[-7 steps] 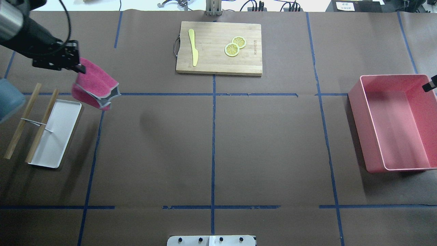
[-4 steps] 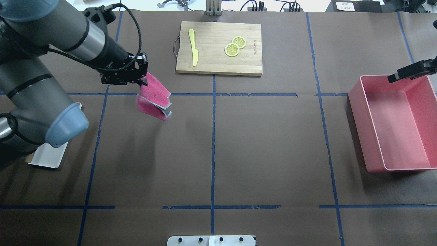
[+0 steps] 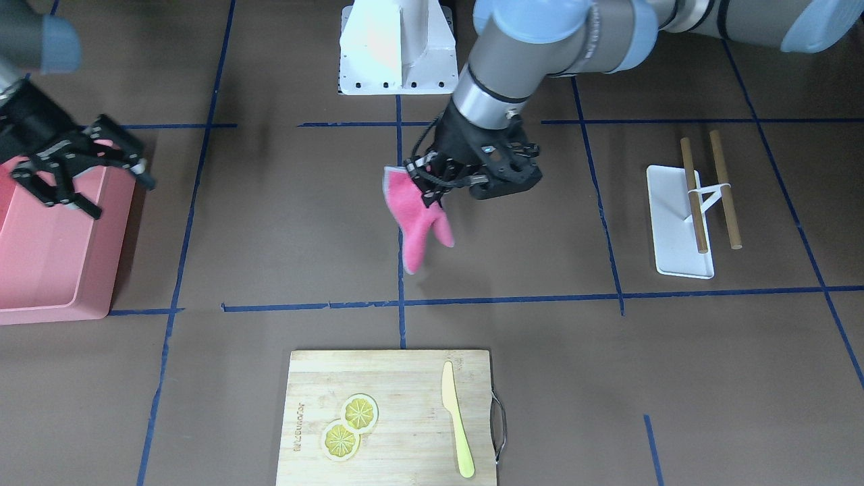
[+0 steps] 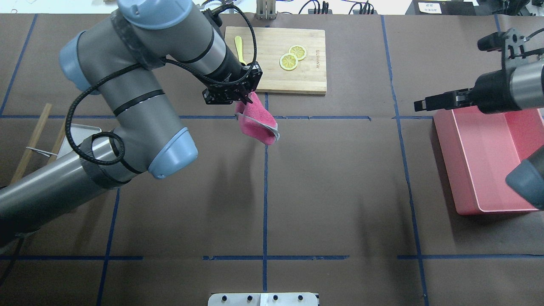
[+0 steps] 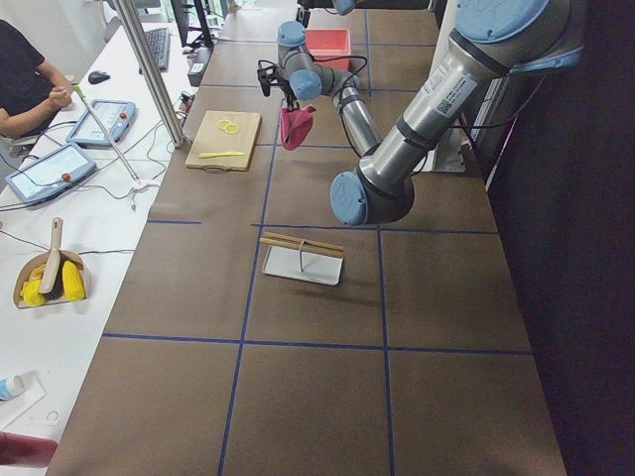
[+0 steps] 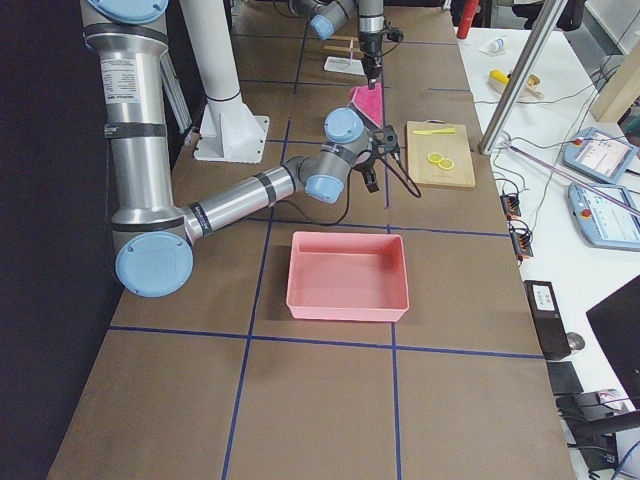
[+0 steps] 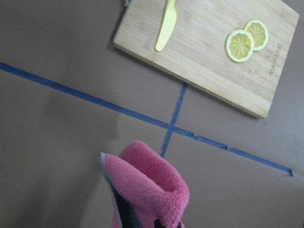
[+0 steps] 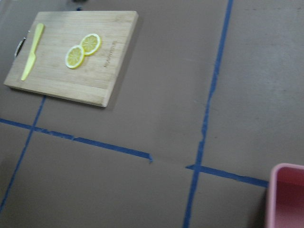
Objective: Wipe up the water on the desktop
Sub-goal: 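Lift the pink cloth with the left gripper while the right arm reaches in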
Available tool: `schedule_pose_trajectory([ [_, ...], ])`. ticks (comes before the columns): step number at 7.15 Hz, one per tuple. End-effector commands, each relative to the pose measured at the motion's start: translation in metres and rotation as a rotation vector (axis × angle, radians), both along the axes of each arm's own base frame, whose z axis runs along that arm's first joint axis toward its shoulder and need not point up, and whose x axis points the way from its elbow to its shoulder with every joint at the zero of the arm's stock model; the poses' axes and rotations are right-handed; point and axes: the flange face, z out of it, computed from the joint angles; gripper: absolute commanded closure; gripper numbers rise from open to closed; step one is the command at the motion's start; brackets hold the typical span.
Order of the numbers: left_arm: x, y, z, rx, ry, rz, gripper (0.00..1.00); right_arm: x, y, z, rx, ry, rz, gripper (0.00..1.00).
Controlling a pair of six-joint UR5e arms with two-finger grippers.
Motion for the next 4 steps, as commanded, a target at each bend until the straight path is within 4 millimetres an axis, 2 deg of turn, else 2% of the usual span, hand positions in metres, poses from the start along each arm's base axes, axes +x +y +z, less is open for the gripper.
schedule_pose_trajectory([
  [1, 0.010, -0.005, -0.023, -0.140, 0.033, -0.072, 1.00, -0.088, 0.043, -0.060, 0.084, -0.058, 0.056, 0.00],
  [2, 0.009, -0.005, -0.023, -0.191, 0.042, -0.098, 1.00, -0.116, 0.057, -0.075, 0.120, -0.071, 0.083, 0.00],
  [4, 0.010, -0.004, -0.023, -0.203, 0.043, -0.102, 1.00, -0.148, 0.075, -0.106, 0.178, -0.105, 0.104, 0.00],
])
